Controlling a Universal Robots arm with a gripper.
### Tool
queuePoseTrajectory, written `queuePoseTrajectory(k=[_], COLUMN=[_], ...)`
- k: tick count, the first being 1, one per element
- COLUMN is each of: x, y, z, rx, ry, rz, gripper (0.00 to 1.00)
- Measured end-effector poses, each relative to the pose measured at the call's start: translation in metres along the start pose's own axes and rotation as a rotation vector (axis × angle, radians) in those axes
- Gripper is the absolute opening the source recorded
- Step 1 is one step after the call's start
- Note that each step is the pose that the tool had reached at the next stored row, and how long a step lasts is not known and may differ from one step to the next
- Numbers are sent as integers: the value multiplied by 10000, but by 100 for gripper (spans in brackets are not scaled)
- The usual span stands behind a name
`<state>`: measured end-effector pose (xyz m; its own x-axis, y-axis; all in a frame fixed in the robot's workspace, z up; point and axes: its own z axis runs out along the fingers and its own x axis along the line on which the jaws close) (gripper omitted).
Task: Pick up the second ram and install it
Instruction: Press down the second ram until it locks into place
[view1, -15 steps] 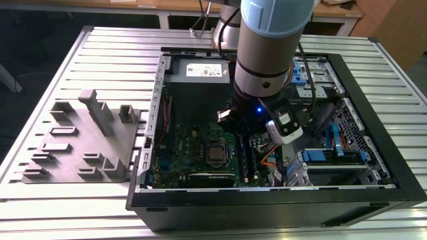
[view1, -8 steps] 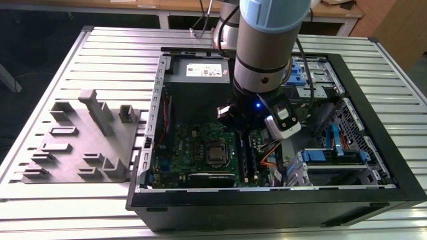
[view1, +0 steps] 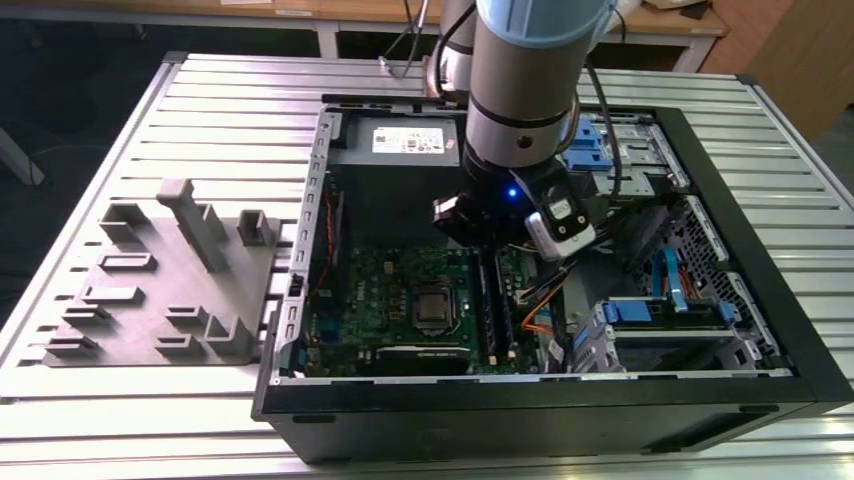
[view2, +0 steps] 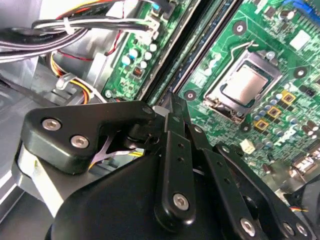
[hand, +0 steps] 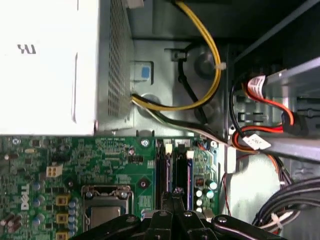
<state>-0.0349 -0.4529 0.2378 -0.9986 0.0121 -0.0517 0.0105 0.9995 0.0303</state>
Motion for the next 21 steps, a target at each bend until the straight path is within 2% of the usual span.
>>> queuePoseTrajectory(k=[6, 21], x=[1, 7], y=[110, 176], z=[4, 100], rx=[0, 15], ry=[0, -1], rz=[1, 45], gripper=[7, 7])
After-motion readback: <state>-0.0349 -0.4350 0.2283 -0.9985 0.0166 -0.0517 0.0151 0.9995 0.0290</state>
